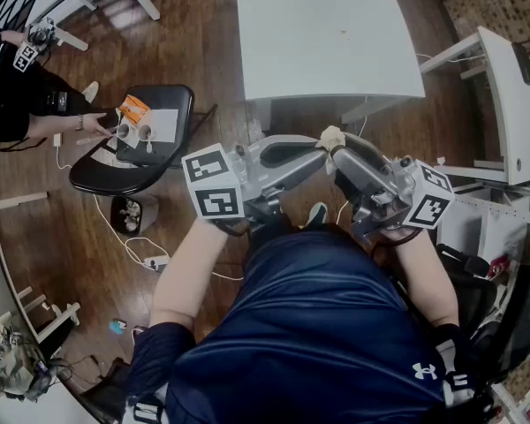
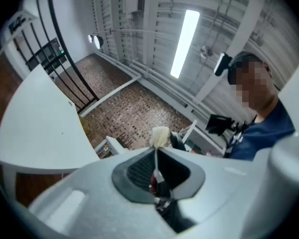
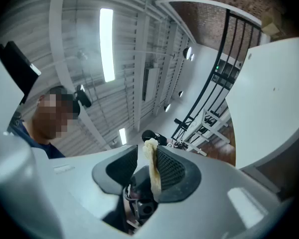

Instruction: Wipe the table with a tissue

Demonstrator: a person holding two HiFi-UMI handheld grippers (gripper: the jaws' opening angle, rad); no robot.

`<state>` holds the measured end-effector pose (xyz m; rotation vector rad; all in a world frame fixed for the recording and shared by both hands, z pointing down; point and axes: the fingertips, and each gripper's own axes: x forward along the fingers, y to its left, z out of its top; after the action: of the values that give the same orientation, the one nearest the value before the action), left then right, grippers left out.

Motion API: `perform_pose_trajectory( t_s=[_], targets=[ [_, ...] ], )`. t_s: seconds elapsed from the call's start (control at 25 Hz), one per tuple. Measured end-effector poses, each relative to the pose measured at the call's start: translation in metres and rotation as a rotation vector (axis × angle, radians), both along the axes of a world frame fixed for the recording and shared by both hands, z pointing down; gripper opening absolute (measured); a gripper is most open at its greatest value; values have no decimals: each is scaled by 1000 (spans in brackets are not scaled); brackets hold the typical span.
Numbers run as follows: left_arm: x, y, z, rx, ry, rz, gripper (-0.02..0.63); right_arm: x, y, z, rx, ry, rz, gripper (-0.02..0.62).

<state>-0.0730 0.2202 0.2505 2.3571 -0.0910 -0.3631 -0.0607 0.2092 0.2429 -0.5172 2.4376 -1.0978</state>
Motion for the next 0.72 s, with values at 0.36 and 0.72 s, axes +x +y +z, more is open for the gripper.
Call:
perform_pose_trajectory(
  t_s=[0.36, 0.72],
  targets=[
    [-7, 0, 50, 378, -576, 31, 18, -26, 3, 45, 54, 459, -53, 120],
    [-32, -5, 44, 242, -430, -69, 144, 1, -8, 54, -63, 368, 63, 34]
  ],
)
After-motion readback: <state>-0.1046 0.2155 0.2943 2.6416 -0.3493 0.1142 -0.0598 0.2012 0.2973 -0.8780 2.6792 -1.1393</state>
